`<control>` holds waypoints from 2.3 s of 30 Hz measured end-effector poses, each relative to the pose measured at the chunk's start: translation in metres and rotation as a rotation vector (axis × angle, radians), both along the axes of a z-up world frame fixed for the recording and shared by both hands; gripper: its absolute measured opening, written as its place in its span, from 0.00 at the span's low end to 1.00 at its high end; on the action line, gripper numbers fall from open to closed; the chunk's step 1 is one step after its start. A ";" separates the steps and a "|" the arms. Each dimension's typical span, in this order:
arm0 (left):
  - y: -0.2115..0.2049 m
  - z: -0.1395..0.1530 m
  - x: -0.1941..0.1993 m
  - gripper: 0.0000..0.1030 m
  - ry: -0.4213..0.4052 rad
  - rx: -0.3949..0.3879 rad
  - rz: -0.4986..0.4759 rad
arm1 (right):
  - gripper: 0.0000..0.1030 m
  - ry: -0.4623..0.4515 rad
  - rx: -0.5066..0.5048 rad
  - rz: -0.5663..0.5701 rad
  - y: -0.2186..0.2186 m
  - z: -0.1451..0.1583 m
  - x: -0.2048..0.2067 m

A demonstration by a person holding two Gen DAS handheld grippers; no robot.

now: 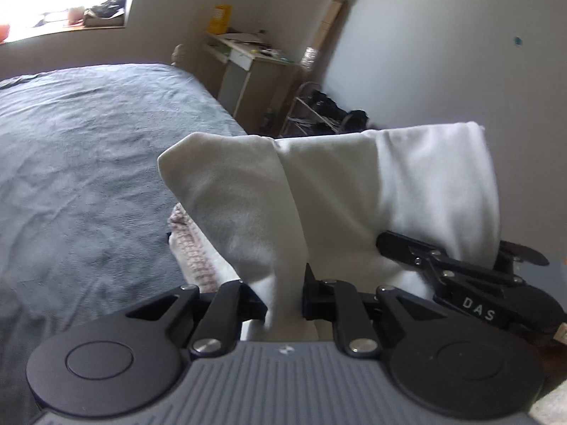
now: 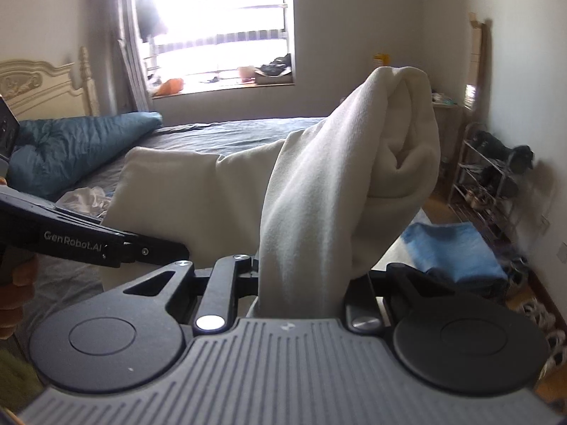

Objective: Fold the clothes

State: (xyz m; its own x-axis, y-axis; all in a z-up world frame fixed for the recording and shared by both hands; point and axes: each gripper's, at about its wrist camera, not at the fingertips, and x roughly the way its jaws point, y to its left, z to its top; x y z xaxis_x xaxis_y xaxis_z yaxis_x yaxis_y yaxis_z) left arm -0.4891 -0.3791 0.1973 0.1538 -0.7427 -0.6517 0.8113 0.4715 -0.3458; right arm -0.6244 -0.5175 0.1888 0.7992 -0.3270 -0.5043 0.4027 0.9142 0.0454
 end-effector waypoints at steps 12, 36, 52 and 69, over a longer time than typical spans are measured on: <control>-0.119 -0.028 0.028 0.14 0.010 0.038 0.071 | 0.18 0.018 0.036 0.124 -0.133 -0.013 0.035; -0.191 -0.125 0.188 0.14 0.227 0.097 0.033 | 0.18 0.159 0.399 0.063 -0.237 -0.097 0.165; -0.209 -0.209 0.248 0.23 0.400 0.135 0.072 | 0.26 0.156 0.788 0.035 -0.317 -0.190 0.179; -0.228 -0.176 0.250 0.42 0.194 0.135 0.144 | 0.25 0.148 0.381 0.095 -0.302 -0.124 0.191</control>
State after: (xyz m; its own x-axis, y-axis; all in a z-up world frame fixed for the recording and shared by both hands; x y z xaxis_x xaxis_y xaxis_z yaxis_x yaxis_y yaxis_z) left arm -0.2387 -0.6073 0.0213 0.1141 -0.6263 -0.7712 0.6574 0.6296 -0.4140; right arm -0.4331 -0.8193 0.0643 0.7264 -0.0234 -0.6868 0.3454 0.8764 0.3355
